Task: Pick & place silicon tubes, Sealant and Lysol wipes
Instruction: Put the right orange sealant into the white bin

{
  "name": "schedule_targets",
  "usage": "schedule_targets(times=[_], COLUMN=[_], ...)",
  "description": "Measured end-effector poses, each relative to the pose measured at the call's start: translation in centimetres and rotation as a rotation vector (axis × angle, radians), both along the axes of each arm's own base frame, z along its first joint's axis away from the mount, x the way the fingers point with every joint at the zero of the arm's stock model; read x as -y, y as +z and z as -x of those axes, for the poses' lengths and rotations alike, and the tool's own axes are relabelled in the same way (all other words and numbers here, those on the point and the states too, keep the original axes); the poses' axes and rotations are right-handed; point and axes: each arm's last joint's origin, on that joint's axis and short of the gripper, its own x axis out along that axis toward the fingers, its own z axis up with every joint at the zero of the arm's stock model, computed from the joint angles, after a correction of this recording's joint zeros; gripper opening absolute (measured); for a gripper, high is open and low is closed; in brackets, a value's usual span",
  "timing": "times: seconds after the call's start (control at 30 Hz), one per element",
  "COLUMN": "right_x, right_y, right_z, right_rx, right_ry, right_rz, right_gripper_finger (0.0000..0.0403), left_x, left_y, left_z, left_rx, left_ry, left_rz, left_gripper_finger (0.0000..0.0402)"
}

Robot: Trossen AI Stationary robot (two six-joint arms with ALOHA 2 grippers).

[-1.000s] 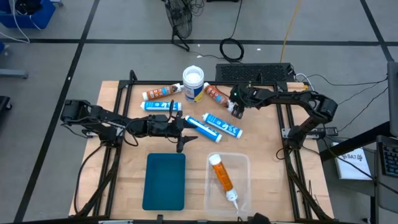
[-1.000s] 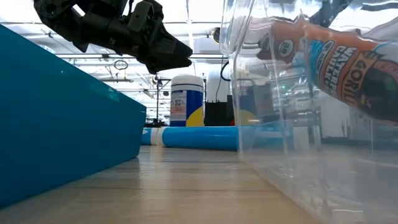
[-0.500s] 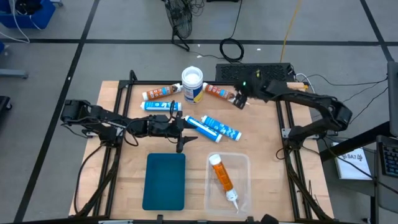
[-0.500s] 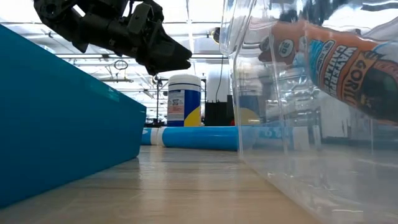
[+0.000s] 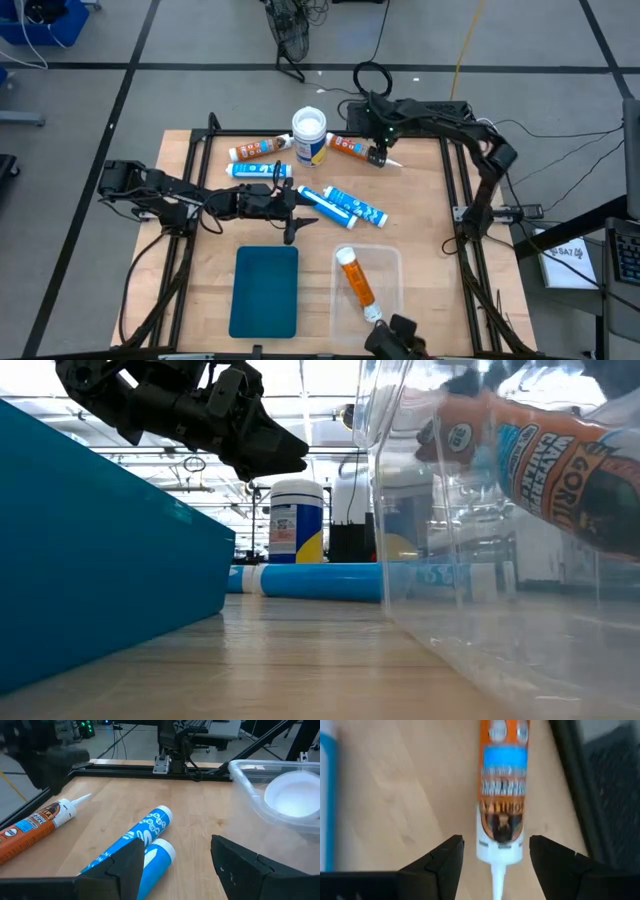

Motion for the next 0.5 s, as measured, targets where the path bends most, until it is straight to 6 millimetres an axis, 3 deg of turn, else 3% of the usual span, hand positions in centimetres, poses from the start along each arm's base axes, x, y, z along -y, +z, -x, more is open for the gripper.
schedule_targets(times=[0.07, 0.27, 0.5], right_x=[0.3, -0.2, -0.9], right_y=[0.2, 1.0, 4.8], right_z=[0.0, 0.0, 0.6], right_rx=[-0.052, 0.023, 0.154], right_ry=[-0.011, 0.013, 0.057], right_rz=[0.034, -0.025, 0.118], right_gripper_finger=[0.0210, 0.0210, 0.0210], left_x=[0.0, 0.0, 0.0], left_y=[0.0, 0.0, 0.0], left_z=[0.0, 0.0, 0.0], left_rx=[0.000, 0.000, -0.001], left_ry=[0.000, 0.000, 0.000], left_rz=[0.001, 0.001, 0.001], left_gripper_finger=[0.0230, 0.0230, 0.0230])
